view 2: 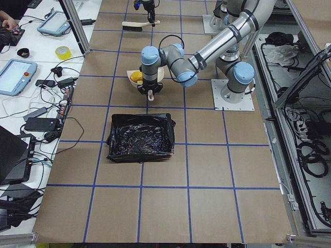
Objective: Sweep and dump trash into bin
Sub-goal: 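Tip the dustpan over the bin with left gripper while right returns brush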
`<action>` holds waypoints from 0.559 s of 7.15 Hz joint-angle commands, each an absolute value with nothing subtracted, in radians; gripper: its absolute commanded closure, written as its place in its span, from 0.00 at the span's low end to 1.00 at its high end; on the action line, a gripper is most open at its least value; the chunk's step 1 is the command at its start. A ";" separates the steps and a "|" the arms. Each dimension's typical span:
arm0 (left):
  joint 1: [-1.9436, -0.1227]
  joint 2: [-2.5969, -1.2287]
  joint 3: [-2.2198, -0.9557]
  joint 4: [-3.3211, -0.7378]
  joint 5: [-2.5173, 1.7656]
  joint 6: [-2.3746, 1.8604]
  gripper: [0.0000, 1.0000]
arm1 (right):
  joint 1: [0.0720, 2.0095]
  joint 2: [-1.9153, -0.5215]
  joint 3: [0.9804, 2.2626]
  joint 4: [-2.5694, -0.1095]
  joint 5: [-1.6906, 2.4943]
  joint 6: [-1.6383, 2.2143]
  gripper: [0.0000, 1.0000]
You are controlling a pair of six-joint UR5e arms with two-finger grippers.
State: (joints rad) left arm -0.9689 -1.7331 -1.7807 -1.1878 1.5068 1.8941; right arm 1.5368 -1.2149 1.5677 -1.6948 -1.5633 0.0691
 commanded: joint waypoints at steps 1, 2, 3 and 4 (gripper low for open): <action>-0.751 -1.753 -1.660 -1.302 1.490 1.922 1.00 | 1.274 -1.212 1.598 -1.712 -1.617 -0.201 1.00; -0.665 -1.767 -1.626 -1.319 1.489 1.946 1.00 | 1.219 -1.198 1.614 -1.788 -1.675 -0.283 1.00; -0.625 -1.773 -1.591 -1.342 1.491 1.962 1.00 | 1.198 -1.177 1.629 -1.827 -1.678 -0.363 1.00; -0.602 -1.793 -1.528 -1.342 1.517 1.960 1.00 | 1.198 -1.174 1.634 -1.838 -1.675 -0.382 1.00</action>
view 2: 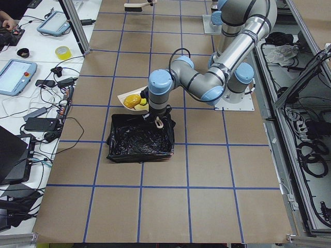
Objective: Sweep and dump trash into bin
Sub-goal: 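Tip the dustpan over the bin with left gripper while right returns brush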
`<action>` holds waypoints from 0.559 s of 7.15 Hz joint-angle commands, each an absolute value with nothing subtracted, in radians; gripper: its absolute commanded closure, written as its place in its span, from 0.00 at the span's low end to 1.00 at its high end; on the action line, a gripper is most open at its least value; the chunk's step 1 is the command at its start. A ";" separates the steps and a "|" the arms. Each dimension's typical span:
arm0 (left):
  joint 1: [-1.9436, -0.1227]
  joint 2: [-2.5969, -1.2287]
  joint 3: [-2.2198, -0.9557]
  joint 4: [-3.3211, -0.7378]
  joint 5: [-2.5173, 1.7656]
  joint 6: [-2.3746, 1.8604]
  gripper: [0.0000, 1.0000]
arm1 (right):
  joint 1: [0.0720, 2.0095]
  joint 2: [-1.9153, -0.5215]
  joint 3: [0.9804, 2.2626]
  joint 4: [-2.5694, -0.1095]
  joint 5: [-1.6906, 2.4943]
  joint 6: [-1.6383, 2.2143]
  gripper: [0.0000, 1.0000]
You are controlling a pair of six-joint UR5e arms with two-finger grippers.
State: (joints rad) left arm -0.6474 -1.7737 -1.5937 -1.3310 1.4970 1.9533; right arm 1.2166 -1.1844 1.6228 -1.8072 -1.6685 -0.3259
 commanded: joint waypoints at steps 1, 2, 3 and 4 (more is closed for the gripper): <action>-0.589 -1.833 -1.456 -1.341 1.605 1.960 1.00 | 1.198 -1.164 1.635 -1.835 -1.680 -0.414 1.00; -0.589 -1.865 -1.387 -1.342 1.676 1.960 1.00 | 1.198 -1.158 1.635 -1.832 -1.675 -0.416 1.00; -0.595 -1.893 -1.341 -1.336 1.731 1.960 1.00 | 1.198 -1.157 1.643 -1.836 -1.675 -0.408 1.00; -0.627 -1.908 -1.318 -1.306 1.749 1.962 1.00 | 1.198 -1.155 1.673 -1.853 -1.678 -0.405 1.00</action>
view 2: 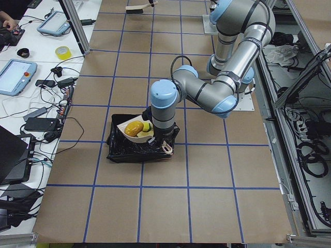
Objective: Sweep and dump trash into bin
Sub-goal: 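Tip the dustpan over the bin with left gripper while right returns brush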
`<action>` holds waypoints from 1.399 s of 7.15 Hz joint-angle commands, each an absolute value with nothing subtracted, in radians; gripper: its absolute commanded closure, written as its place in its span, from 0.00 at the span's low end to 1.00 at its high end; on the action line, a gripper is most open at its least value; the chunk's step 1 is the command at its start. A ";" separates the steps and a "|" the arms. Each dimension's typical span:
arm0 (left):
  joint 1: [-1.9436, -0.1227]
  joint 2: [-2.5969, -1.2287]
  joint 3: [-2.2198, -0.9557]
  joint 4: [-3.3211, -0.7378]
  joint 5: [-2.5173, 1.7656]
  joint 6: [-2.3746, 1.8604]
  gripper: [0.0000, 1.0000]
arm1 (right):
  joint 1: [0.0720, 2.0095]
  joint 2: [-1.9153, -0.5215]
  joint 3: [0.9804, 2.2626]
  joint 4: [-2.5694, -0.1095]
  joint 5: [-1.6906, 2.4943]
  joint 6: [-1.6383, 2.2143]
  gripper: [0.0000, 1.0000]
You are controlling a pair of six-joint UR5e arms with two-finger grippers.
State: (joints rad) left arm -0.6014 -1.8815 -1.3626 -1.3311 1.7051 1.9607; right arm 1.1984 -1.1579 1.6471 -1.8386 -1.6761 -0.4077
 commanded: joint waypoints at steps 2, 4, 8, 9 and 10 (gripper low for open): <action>-0.775 -1.922 -1.324 -1.261 2.078 1.965 1.00 | 1.198 -1.155 1.681 -1.867 -1.680 -0.390 0.80; -0.810 -1.924 -1.348 -1.191 2.157 1.992 1.00 | 1.198 -1.154 1.675 -1.940 -1.666 -0.394 0.00; -0.968 -1.873 -1.523 -0.859 2.339 2.107 1.00 | 1.216 -1.317 1.585 -1.831 -1.592 -0.391 0.00; -0.953 -1.862 -1.461 -0.900 2.143 2.173 1.00 | 1.244 -1.391 1.569 -1.762 -1.589 -0.379 0.00; -0.907 -1.839 -1.410 -1.058 1.984 2.174 1.00 | 1.282 -1.448 1.568 -1.715 -1.591 -0.353 0.00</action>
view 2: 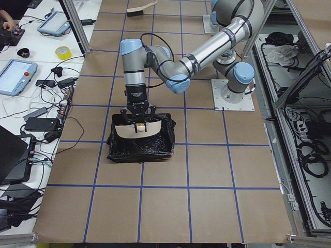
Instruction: Sweep and dump trash into bin
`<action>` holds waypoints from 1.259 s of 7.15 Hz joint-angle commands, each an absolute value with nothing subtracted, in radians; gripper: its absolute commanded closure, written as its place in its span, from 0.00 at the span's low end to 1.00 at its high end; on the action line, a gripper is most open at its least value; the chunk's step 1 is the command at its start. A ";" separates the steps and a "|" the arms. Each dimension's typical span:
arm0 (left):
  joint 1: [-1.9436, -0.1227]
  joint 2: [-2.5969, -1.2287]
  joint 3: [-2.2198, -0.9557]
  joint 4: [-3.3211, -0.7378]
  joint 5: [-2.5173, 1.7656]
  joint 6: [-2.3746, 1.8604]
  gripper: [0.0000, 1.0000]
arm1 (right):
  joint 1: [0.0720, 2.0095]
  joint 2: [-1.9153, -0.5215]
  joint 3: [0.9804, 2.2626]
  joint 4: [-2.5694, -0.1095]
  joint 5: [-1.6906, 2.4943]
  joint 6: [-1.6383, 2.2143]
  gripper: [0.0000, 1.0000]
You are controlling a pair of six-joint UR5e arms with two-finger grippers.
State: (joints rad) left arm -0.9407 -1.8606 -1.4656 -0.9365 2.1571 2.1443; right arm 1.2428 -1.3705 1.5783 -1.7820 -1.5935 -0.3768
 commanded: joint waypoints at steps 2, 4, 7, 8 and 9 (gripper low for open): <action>-0.859 -1.813 -1.378 -1.223 1.693 2.183 1.00 | 1.365 -1.526 1.565 -1.639 -1.586 -0.199 0.00; -0.890 -1.854 -1.388 -1.311 1.423 2.187 1.00 | 1.420 -1.592 1.557 -1.612 -1.540 -0.079 0.00; -1.076 -2.000 -1.398 -1.272 1.334 2.143 1.00 | 1.462 -1.629 1.566 -1.628 -1.523 -0.069 0.00; -1.127 -2.047 -1.394 -1.235 1.356 2.143 1.00 | 1.462 -1.637 1.571 -1.628 -1.522 -0.069 0.00; -1.165 -2.089 -1.378 -1.215 1.437 2.126 1.00 | 1.457 -1.635 1.569 -1.628 -1.520 -0.069 0.00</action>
State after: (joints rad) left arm -1.1107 -2.0354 -1.3912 -1.2453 1.3719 2.1416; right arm 1.4598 -1.6309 1.5681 -1.6270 -1.5220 -0.0677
